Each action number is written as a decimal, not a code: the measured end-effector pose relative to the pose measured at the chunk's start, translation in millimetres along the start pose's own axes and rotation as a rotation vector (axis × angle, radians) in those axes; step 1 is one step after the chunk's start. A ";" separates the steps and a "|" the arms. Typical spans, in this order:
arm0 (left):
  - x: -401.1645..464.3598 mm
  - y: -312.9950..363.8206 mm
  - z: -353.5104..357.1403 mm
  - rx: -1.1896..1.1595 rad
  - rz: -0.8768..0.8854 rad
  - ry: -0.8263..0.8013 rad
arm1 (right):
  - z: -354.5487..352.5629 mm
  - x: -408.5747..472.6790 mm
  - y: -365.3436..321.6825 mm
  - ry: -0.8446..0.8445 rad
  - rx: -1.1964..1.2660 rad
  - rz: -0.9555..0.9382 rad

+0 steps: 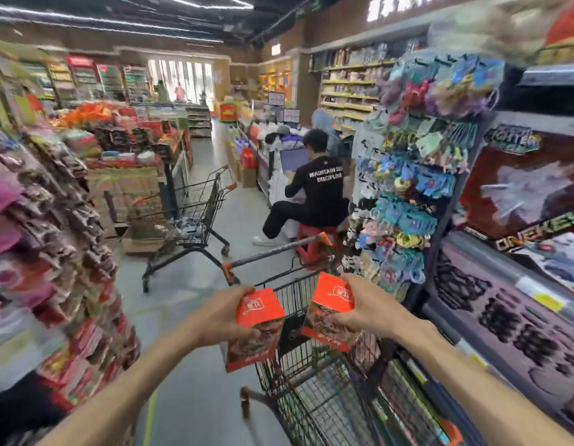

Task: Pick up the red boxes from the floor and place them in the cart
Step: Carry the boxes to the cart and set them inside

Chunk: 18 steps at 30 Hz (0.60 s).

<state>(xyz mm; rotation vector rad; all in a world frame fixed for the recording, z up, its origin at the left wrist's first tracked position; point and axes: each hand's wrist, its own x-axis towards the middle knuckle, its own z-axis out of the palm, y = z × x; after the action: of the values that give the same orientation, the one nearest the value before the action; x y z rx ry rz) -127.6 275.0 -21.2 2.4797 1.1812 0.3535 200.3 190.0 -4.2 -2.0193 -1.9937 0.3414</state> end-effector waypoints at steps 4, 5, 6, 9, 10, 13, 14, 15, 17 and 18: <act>96.3 -18.9 5.3 0.012 0.126 -0.084 | -6.3 32.4 25.3 0.065 -0.002 0.133; 119.4 -20.6 11.1 0.000 0.156 -0.107 | -7.3 37.1 33.7 0.082 -0.007 0.172; 141.5 -19.5 16.9 -0.005 0.192 -0.128 | -7.1 41.4 43.6 0.093 -0.014 0.213; 203.5 -11.9 41.9 0.040 0.323 -0.182 | -3.0 51.6 76.9 0.096 -0.022 0.341; 223.5 -9.6 53.5 0.046 0.356 -0.199 | -0.7 54.5 88.6 0.104 -0.027 0.373; 280.4 -4.1 93.5 0.061 0.427 -0.256 | 7.9 60.2 117.5 0.117 -0.038 0.484; 300.3 -3.1 110.6 0.083 0.447 -0.277 | 14.9 62.7 130.9 0.124 -0.026 0.525; 310.9 -0.3 121.6 0.093 0.459 -0.299 | 19.6 62.6 138.3 0.131 -0.021 0.551; 331.5 5.6 143.8 0.080 0.498 -0.369 | 35.0 63.7 152.9 0.123 -0.023 0.622; 343.2 8.0 156.3 0.080 0.528 -0.409 | 45.4 65.8 161.6 0.116 -0.024 0.662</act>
<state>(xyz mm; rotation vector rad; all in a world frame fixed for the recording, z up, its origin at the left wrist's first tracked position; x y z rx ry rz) 148.5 505.1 -135.9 2.7278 0.3799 -0.0751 335.8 256.3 -102.9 -2.6000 -1.2175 0.3187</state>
